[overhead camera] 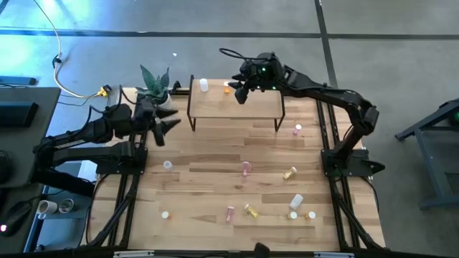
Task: Pick and place medicine bottles onto shelf by color
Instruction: Put the top white medicine bottle on the shelf aligned with the other white medicine bottle
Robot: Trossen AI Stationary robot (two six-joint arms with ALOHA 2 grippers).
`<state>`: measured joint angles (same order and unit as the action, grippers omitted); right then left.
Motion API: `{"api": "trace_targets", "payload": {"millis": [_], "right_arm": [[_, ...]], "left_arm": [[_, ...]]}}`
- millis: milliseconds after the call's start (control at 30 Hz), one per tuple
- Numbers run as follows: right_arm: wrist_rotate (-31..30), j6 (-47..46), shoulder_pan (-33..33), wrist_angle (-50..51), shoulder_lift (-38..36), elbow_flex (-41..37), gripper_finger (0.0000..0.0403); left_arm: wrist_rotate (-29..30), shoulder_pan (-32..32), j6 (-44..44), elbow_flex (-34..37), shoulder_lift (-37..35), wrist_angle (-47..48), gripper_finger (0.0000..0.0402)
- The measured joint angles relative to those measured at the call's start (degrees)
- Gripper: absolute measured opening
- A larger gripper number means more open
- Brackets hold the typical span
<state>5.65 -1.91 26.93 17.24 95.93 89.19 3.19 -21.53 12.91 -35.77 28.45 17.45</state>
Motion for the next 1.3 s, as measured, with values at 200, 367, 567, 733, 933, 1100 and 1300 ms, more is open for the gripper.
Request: {"api": "trace_targets", "payload": {"millis": [200, 367, 567, 733, 933, 1100, 1300], "right_arm": [[-2.2, -3.75, -4.15, 2.22, -1.7, 0.0, 0.0151], [-6.68, -5.79, -8.61, 3.07, -1.94, 0.0, 0.0151], [-13.07, -7.36, -13.4, 4.36, -1.92, 0.0, 0.0151], [-16.69, -8.59, -15.6, 4.78, -1.94, 0.0, 0.0151], [-17.88, -8.59, -16.26, 4.8, -1.92, 0.0, 0.0151], [-18.13, -5.97, -16.05, 5.48, -1.92, 0.0, 0.0151], [-19.08, -2.98, -15.01, 7.86, -1.92, 0.0, 0.0151]], "left_arm": [[-4.27, 3.42, 0.41, -5.71, 3.16, 13.68, 0.0197], [-4.51, 7.98, 0.43, -9.49, 5.04, 22.55, 0.0197], [-4.01, 13.68, 4.25, -10.67, 5.68, 34.9, 0.0197], [-2.6, 17.49, 5.62, -10.67, 6.18, 42.55, 0.0197], [-1.67, 19.84, 6.28, -8.88, 6.15, 45.84, 0.0197], [-1.65, 20.18, 10.2, -6.25, 6.9, 45.75, 0.0197], [-1.48, 20.18, 14.08, -3.5, 8.85, 45.63, 0.0209]]}}
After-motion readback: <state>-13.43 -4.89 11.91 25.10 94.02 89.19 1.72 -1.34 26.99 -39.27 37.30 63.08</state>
